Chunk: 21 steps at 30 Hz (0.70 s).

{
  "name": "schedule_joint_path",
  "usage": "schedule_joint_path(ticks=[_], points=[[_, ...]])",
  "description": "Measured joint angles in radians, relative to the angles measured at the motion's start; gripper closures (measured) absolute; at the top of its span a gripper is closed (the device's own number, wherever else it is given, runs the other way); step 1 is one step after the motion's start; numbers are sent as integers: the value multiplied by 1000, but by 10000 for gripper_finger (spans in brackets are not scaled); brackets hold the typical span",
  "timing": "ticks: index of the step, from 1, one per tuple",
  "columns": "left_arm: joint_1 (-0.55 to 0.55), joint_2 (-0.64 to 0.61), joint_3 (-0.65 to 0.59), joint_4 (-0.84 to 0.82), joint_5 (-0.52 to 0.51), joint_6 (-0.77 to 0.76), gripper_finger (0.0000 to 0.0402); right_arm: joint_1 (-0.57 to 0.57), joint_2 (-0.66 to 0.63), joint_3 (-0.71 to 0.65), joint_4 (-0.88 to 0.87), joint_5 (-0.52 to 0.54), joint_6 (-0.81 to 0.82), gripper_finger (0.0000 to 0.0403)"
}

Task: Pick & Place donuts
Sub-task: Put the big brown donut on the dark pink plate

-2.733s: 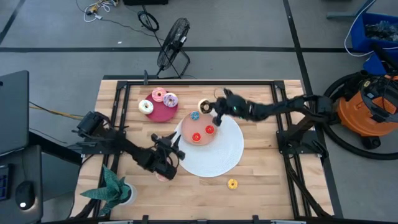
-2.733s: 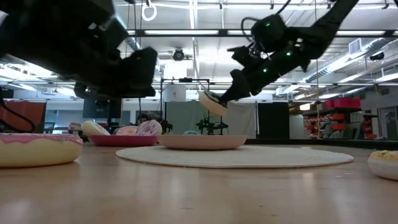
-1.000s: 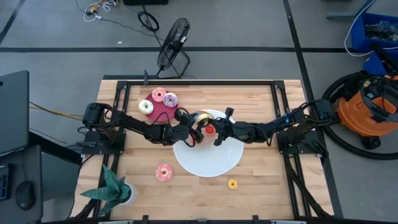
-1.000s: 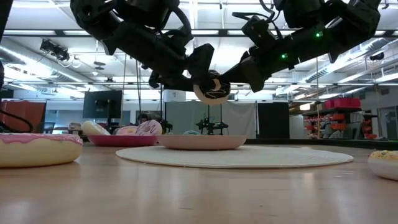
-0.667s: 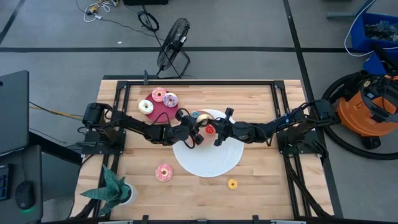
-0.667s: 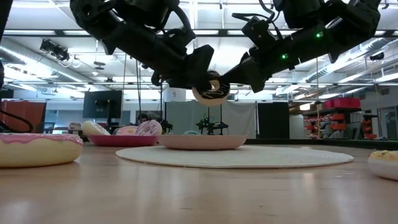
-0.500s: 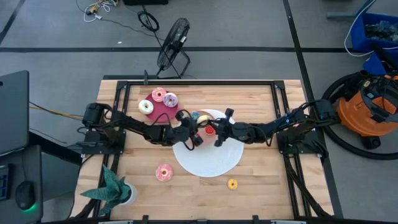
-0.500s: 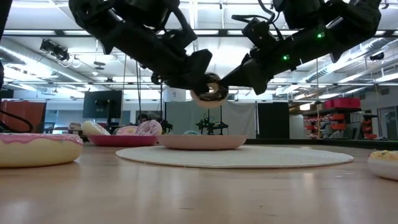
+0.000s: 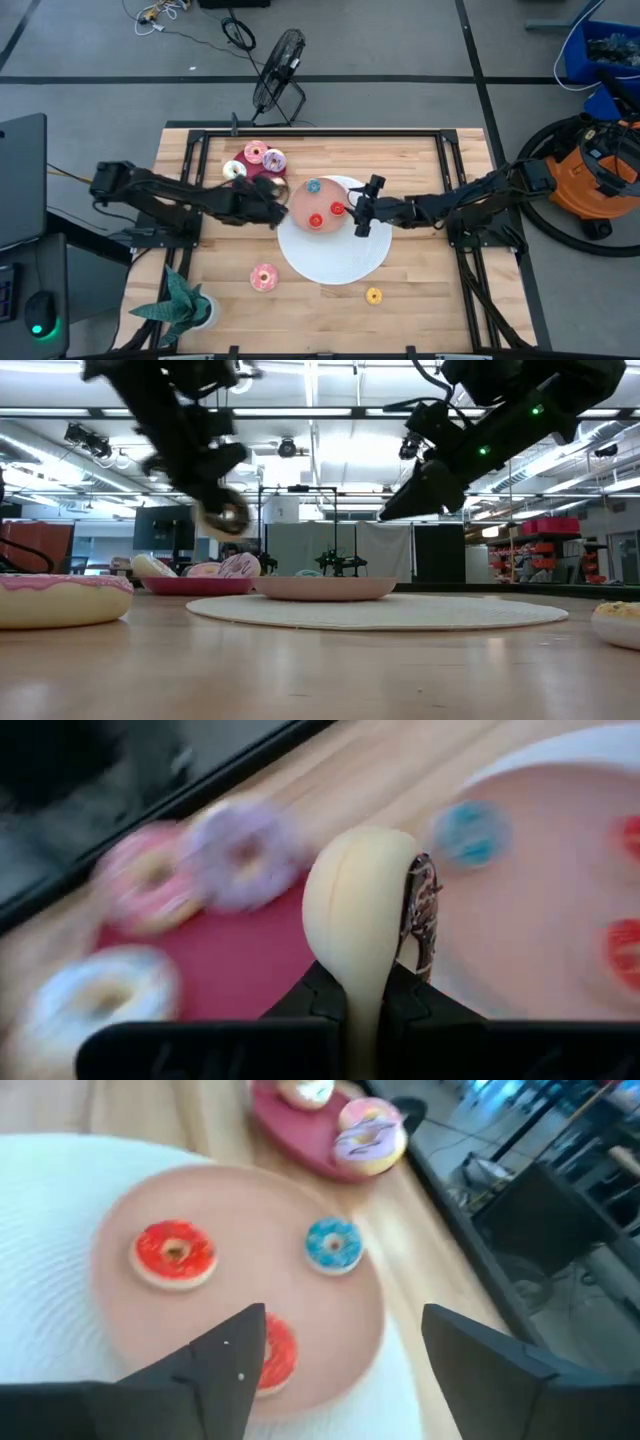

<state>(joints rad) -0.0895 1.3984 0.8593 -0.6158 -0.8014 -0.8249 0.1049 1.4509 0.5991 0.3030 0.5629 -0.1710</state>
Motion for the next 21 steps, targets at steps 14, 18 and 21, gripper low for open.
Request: schedule_joint_path(ticks=[14, 18, 21], points=[[304, -265, -234, -66, 308, -153, 380, 91, 0, 0, -12, 15, -35, 152], [378, -294, -281, 60, 318, -106, 379, 96, -1, 0, -12, 39, -47, 162], [439, -292, -293, 140, 358, -75, 380, 96, -1, 0, -16, 40, -47, 169]])
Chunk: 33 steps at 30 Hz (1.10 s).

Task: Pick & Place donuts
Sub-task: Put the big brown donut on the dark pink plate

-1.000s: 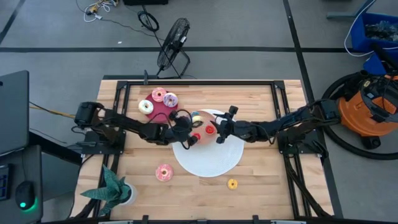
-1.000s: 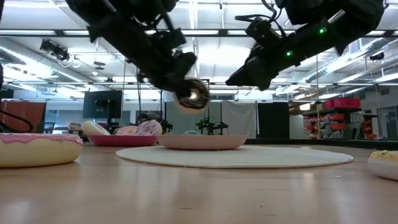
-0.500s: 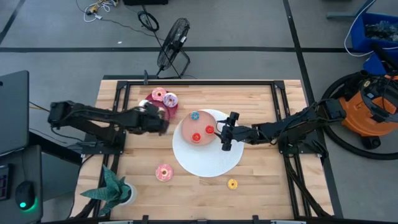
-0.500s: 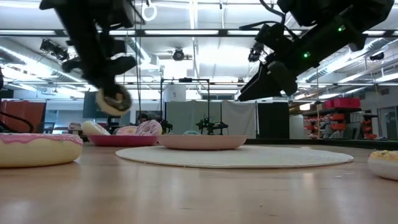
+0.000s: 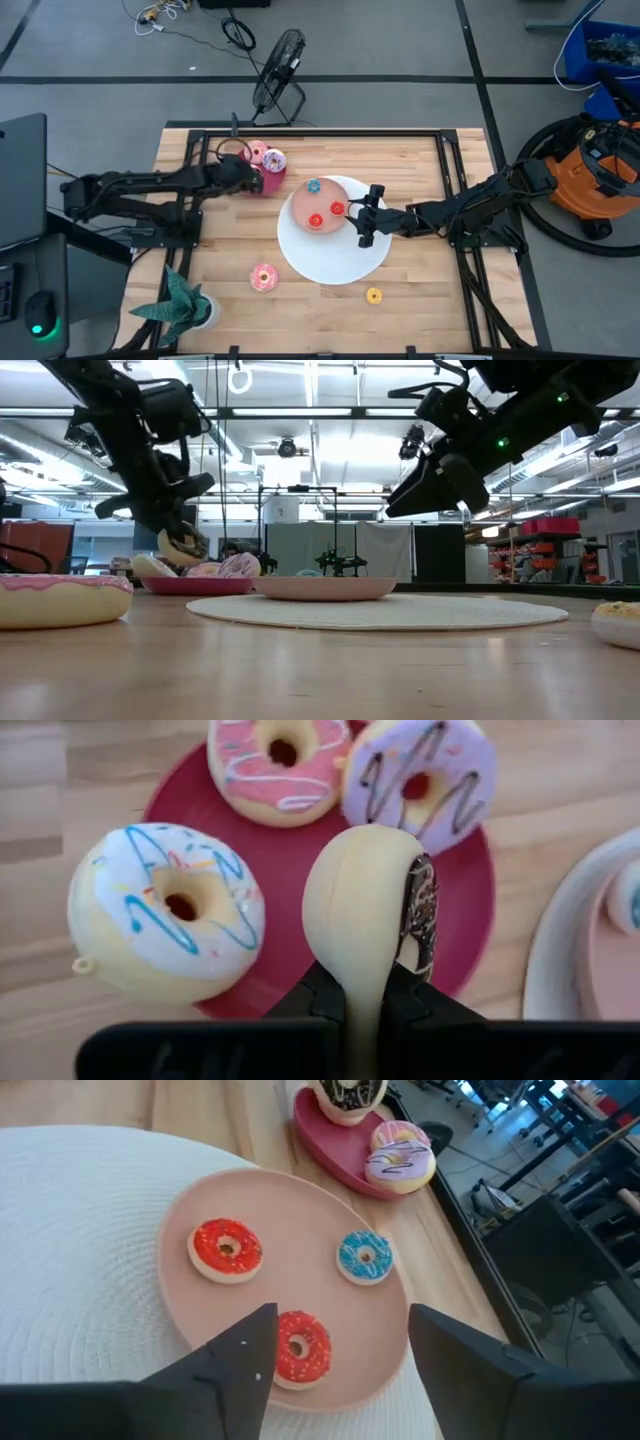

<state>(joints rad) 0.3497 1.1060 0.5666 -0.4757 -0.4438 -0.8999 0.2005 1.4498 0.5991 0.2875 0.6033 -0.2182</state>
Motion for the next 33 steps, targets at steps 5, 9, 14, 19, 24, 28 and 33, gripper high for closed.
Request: schedule_joint_path(ticks=[5, 9, 14, 19, 24, 28, 33], points=[[105, -1, -50, 98, 113, 29, 377, 1, 0, 0, -19, 9, 4, 178], [144, -1, -99, 172, 147, 38, 376, 1, 0, 0, -29, 10, 4, 184], [158, -1, -128, 217, 149, 35, 375, 1, 0, 0, -29, 10, 4, 190], [157, 0, -133, 305, 151, 31, 375, 1, 0, 0, -28, 10, 4, 190], [157, 33, -133, 399, 152, 49, 374, 1, 0, 0, -27, 10, 4, 191], [156, 119, -133, 492, 171, 71, 374, 1, 0, 0, -27, 10, 1, 191], [158, 216, -133, 575, 219, 85, 374, 1, 0, 0, -27, 10, 0, 191]])
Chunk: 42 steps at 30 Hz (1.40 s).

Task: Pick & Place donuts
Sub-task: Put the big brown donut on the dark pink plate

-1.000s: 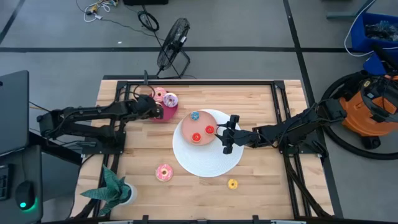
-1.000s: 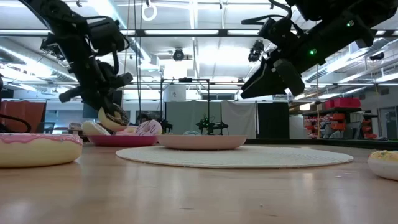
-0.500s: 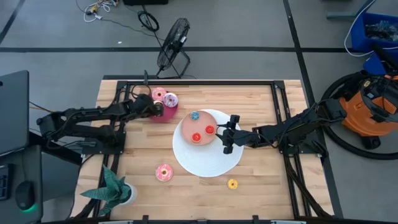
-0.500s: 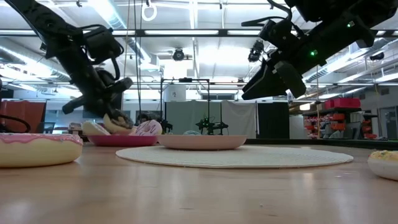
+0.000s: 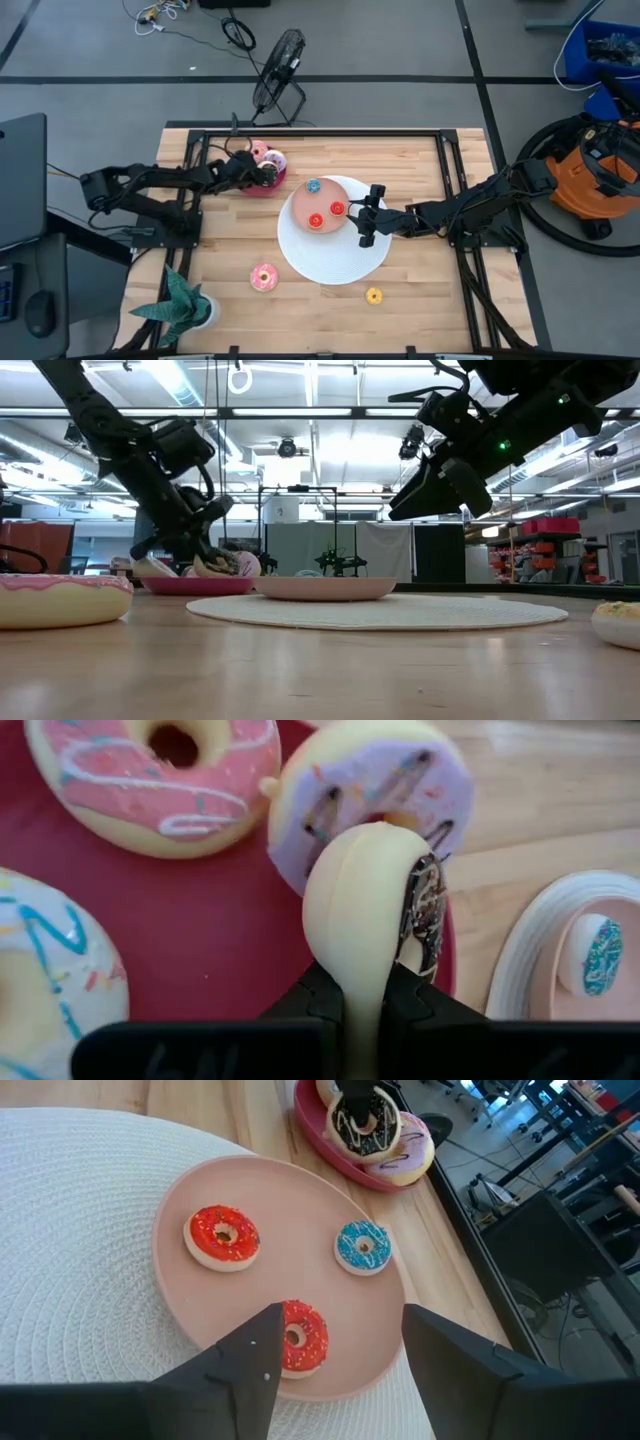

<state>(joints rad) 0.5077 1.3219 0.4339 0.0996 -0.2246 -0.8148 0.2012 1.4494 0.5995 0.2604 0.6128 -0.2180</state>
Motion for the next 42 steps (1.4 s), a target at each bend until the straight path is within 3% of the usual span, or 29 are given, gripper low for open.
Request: schedule_joint_path(ticks=[16, 32, 37, 42], points=[[8, -94, 0, -9, 127, 32, 374, 0, 0, 0, -1, 0, 0, 191], [62, 22, 1, -16, 144, 16, 372, 0, 0, 0, -1, 0, 0, 191], [62, 22, 1, -14, 144, 40, 342, 0, 0, 0, -2, 0, 0, 191], [67, 22, 1, -14, 148, 50, 274, 0, 0, 0, -2, 0, 0, 191]])
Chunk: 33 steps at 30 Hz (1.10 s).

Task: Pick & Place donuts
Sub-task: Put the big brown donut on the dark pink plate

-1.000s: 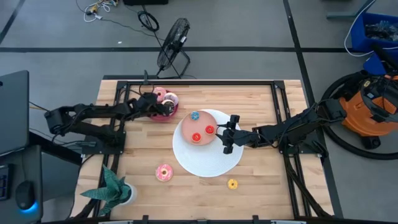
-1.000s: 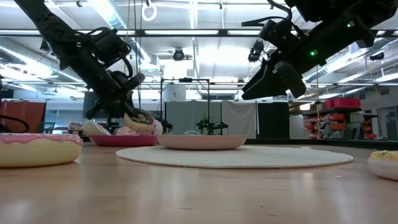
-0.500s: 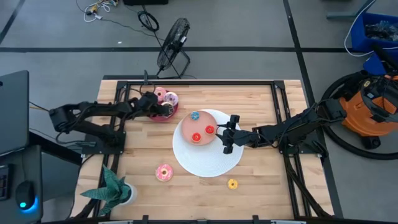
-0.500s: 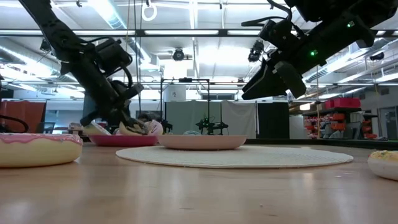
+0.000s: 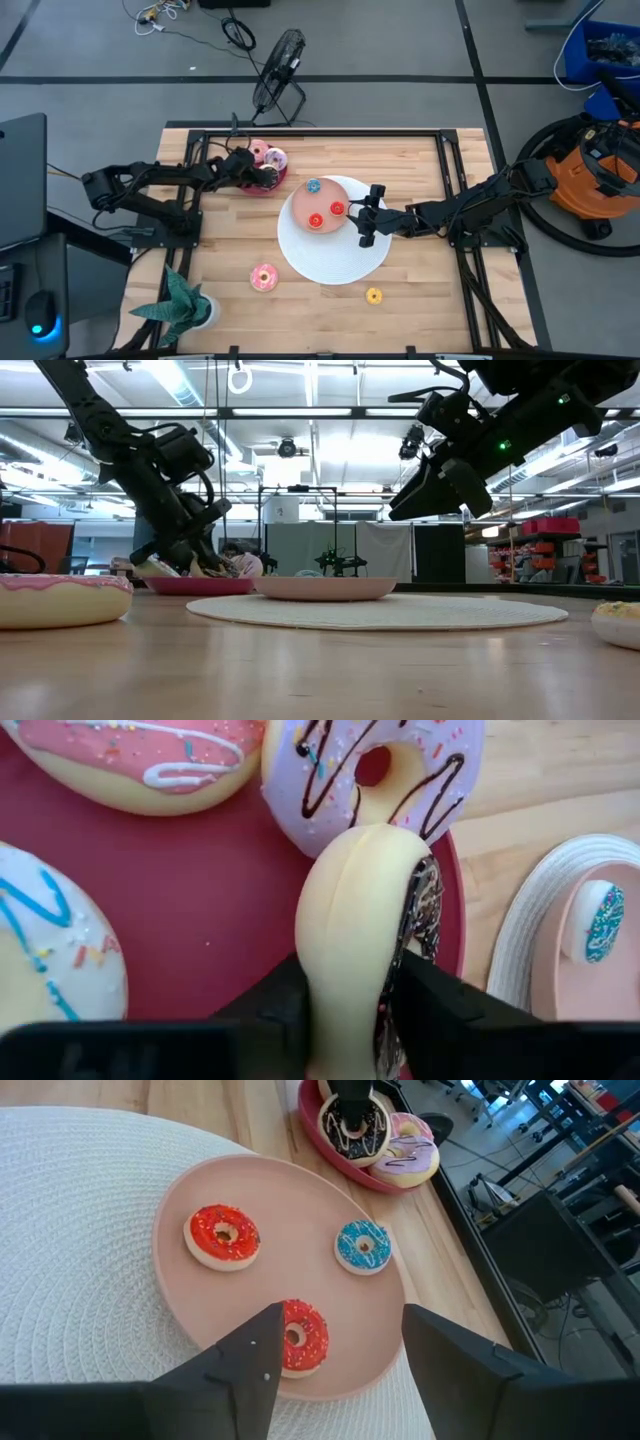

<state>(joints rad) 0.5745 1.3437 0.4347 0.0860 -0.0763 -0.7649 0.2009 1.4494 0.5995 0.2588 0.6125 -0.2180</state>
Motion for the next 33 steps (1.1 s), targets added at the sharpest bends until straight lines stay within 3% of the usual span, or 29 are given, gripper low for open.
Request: schedule_joint_path(ticks=[7, 14, 22, 26, 33], points=[[40, -19, 0, -8, 22, 47, 206, 0, 0, 0, -2, 0, 0, 191], [57, -31, 1, -23, 3, 105, 212, 0, 0, 0, -4, 0, 0, 191], [50, -31, 149, -320, -59, 157, 218, 0, 0, 0, -3, 0, 5, 191], [27, -31, 215, -382, -73, 181, 216, 0, 0, 0, -4, 0, 8, 191], [11, -31, 262, -412, -92, 197, 162, 0, 0, 0, -22, 0, 18, 191]])
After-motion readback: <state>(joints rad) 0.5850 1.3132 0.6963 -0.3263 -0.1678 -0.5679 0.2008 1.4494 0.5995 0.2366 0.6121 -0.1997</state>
